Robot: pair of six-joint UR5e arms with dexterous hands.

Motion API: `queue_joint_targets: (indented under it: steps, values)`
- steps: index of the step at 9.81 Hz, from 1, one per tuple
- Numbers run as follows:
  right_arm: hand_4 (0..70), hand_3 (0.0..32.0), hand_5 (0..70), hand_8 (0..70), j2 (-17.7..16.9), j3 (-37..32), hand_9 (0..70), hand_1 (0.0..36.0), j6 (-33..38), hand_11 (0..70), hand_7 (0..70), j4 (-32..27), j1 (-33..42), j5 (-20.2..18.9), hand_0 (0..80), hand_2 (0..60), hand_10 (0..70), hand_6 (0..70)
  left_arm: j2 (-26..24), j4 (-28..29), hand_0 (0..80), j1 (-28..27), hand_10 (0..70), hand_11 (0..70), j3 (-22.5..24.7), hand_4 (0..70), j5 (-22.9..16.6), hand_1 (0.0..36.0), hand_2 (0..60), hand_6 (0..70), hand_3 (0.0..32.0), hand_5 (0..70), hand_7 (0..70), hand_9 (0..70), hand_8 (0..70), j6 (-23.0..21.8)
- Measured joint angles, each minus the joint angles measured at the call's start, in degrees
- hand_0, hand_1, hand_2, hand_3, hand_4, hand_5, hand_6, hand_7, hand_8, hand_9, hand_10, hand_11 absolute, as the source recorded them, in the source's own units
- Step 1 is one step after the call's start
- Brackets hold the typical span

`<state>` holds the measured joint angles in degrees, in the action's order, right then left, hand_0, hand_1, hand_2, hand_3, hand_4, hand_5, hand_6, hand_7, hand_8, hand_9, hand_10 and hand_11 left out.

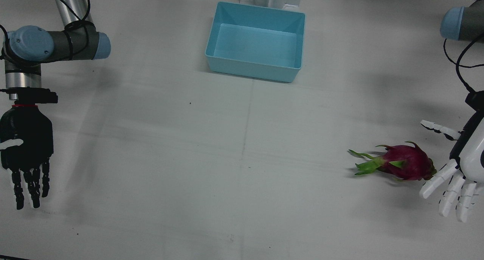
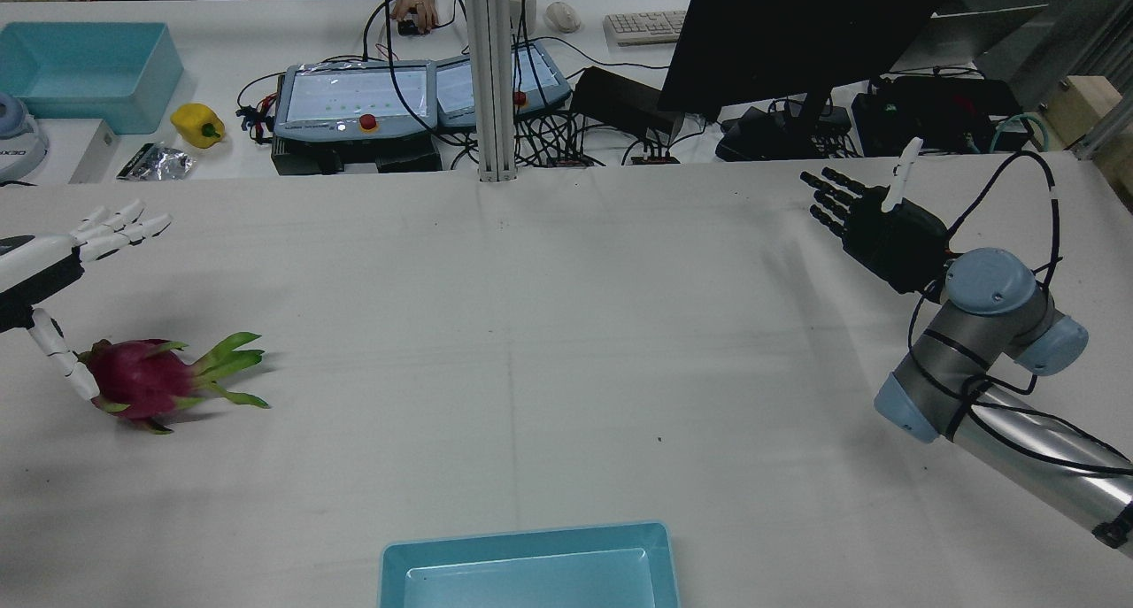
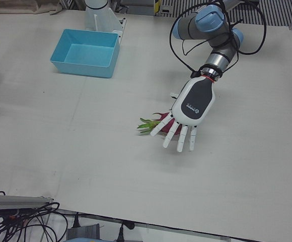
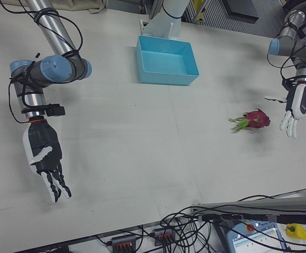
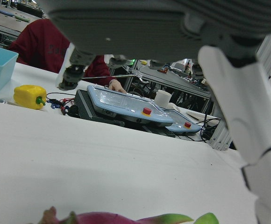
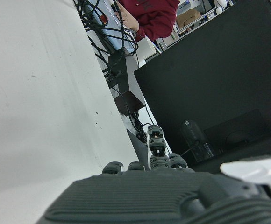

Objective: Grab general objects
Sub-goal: 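Move the left hand toward the pink dragon fruit, then lower the left hand over the dragon fruit and position fingers around it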

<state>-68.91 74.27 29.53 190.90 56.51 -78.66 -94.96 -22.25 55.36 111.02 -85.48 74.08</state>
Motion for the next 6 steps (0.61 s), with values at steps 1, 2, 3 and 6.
queue_joint_targets:
  steps: [1,2,3,6]
  values:
    - [0.0,0.0,0.0,0.0,0.00,0.00,0.0,0.0,0.00,0.0,0.0,0.00,0.00,0.00,0.0,0.0,0.0,0.0,-2.22,-1.93,53.7,-1.68,0.0,0.0,-0.61,0.0,1.81,18.8,0.5,0.0,32.0,0.0,0.0,0.0,0.0,0.10]
    - [0.0,0.0,0.0,0.0,0.00,0.00,0.0,0.0,0.00,0.0,0.0,0.00,0.00,0.00,0.0,0.0,0.0,0.0,-4.07,-5.25,59.1,-2.60,0.0,0.0,-0.84,0.0,3.62,23.6,1.2,0.0,32.0,0.0,0.0,0.0,0.0,0.10]
    - [0.0,0.0,0.0,0.0,0.00,0.00,0.0,0.0,0.00,0.0,0.0,0.00,0.00,0.00,0.0,0.0,0.0,0.0,-5.56,-9.59,57.8,-3.18,0.0,0.0,-0.90,0.0,5.63,18.3,0.0,0.0,32.0,0.0,0.0,0.0,0.0,-0.15]
    - [0.0,0.0,0.0,0.0,0.00,0.00,0.0,0.0,0.00,0.0,0.0,0.00,0.00,0.00,0.0,0.0,0.0,0.0,-12.13,-25.62,51.7,-5.92,0.0,0.0,-0.98,0.0,8.38,6.8,0.0,0.0,32.0,0.0,0.0,0.0,0.0,-0.78]
